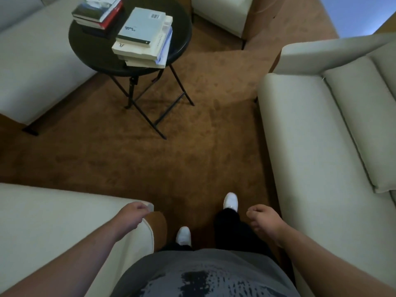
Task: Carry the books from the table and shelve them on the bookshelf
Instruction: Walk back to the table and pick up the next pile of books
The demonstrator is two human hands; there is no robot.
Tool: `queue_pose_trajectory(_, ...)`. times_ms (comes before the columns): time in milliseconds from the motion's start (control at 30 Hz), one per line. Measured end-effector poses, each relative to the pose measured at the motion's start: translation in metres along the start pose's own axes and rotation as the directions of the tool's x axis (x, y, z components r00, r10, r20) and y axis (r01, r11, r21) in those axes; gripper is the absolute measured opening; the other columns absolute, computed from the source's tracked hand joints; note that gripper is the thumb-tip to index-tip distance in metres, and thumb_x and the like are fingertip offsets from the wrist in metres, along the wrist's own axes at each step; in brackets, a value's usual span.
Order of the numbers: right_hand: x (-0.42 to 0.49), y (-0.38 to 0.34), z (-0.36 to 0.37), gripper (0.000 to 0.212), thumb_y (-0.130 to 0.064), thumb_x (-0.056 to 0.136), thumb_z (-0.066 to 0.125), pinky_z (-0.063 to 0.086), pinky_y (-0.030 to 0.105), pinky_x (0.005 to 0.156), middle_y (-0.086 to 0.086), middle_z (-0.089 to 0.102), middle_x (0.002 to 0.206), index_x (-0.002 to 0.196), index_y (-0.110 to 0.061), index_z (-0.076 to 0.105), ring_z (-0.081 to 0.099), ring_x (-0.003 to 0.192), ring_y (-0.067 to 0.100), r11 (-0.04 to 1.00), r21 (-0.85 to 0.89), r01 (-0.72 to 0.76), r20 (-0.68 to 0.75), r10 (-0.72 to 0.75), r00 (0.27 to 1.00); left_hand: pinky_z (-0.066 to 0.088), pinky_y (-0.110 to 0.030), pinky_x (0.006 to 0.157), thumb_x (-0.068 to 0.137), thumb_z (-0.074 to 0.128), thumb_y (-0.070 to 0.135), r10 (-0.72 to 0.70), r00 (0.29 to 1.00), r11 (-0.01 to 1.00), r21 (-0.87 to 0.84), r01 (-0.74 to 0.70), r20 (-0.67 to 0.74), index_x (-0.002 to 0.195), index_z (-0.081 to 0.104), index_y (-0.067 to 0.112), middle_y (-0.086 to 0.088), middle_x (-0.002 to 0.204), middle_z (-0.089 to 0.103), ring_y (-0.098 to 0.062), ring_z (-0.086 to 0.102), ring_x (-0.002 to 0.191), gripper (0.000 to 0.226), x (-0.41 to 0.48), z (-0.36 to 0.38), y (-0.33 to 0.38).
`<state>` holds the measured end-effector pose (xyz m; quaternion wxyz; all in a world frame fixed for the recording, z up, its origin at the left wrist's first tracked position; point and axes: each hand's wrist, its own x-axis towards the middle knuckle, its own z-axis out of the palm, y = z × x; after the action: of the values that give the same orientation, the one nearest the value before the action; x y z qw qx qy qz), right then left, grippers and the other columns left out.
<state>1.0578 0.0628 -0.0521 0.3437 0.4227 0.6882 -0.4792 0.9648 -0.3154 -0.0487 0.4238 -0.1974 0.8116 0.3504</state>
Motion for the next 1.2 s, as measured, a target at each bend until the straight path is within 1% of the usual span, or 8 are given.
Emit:
queue_pose_trajectory(100,0.031,-0.024,-0.03,0.017,-0.016,0.099,0.062,0.046,0.029,0.057,0.01,0.063,0.087,0.115,-0.011,0.064,0.057,0.072,0.021,0.999,-0.032,0.009,0.048,-0.007,0.999,0.049,-0.032,0.079,0.101,0.055,0.02,-0.001,1.0,1.0,-0.004,0.001,-0.002,0.095,0.061,0.023,-0.004,0.103,0.063,-0.017,0.059,0.095,0.009,0.016,0.006,0.036)
queue_pose_trajectory(267,0.077,-0.078,-0.1,0.011,-0.015,0.099,0.063,0.048,0.032,0.063,0.013,0.068,0.098,0.109,-0.014,0.066,0.062,0.082,0.026,0.986,-0.15,0.077,0.065,-0.068,0.996,0.052,-0.035,0.087,0.102,0.054,0.02,-0.04,0.998,0.997,-0.075,0.037,-0.048,0.104,0.059,0.022,-0.006,0.111,0.062,-0.018,0.059,0.099,0.005,0.035,0.024,0.103)
queue_pose_trajectory(400,0.111,-0.128,-0.159,0.01,-0.018,0.1,0.062,0.047,0.033,0.067,0.011,0.066,0.089,0.108,-0.013,0.065,0.06,0.076,0.024,0.965,-0.243,0.096,0.066,-0.082,0.994,0.051,-0.04,0.097,0.1,0.057,0.024,-0.065,0.994,0.99,-0.128,0.054,-0.084,0.108,0.062,0.022,-0.003,0.111,0.063,-0.019,0.059,0.105,0.009,0.055,0.034,0.159)
queue_pose_trajectory(533,0.139,-0.181,-0.196,0.008,-0.018,0.1,0.061,0.049,0.037,0.071,0.014,0.068,0.093,0.107,-0.015,0.063,0.06,0.076,0.026,0.951,-0.289,0.112,0.08,-0.093,0.992,0.051,-0.037,0.094,0.102,0.055,0.025,-0.099,0.99,0.961,-0.268,0.071,-0.095,0.109,0.058,0.025,0.001,0.111,0.062,-0.018,0.059,0.105,0.008,0.071,0.034,0.206)
queue_pose_trajectory(700,0.166,-0.249,-0.198,0.007,-0.016,0.101,0.059,0.047,0.03,0.06,0.011,0.064,0.084,0.107,-0.014,0.063,0.057,0.068,0.019,0.921,-0.355,0.163,0.142,-0.119,0.983,0.05,-0.035,0.093,0.101,0.055,0.026,-0.13,0.988,0.927,-0.364,0.09,-0.087,0.112,0.058,0.027,0.003,0.113,0.062,-0.016,0.058,0.107,0.011,0.098,0.013,0.245)
queue_pose_trajectory(867,0.204,-0.32,-0.187,0.019,-0.018,0.101,0.059,0.046,0.027,0.06,0.009,0.064,0.089,0.117,-0.01,0.064,0.058,0.072,0.019,0.885,-0.433,0.173,0.188,-0.099,0.977,0.05,-0.031,0.085,0.102,0.055,0.029,-0.182,0.982,0.904,-0.403,0.145,-0.053,0.116,0.059,0.026,0.004,0.112,0.062,-0.013,0.059,0.103,0.015,0.141,-0.026,0.265)
queue_pose_trajectory(1033,0.235,-0.405,-0.175,0.013,-0.02,0.101,0.059,0.049,0.028,0.07,0.007,0.066,0.106,0.111,-0.014,0.065,0.062,0.092,0.019,0.84,-0.525,0.137,0.158,-0.061,0.985,0.049,-0.03,0.083,0.101,0.056,0.027,-0.193,0.979,0.917,-0.369,0.154,-0.071,0.118,0.063,0.019,0.0,0.111,0.064,-0.014,0.06,0.101,0.02,0.19,-0.069,0.282)
queue_pose_trajectory(1200,0.259,-0.504,-0.163,0.012,-0.021,0.1,0.061,0.054,0.034,0.083,0.006,0.067,0.106,0.108,-0.014,0.066,0.064,0.094,0.019,0.76,-0.621,0.192,0.155,-0.121,0.981,0.048,-0.029,0.079,0.101,0.057,0.024,-0.188,0.981,0.917,-0.368,0.155,-0.055,0.113,0.065,0.016,-0.004,0.11,0.065,-0.016,0.061,0.099,0.016,0.224,-0.119,0.314)
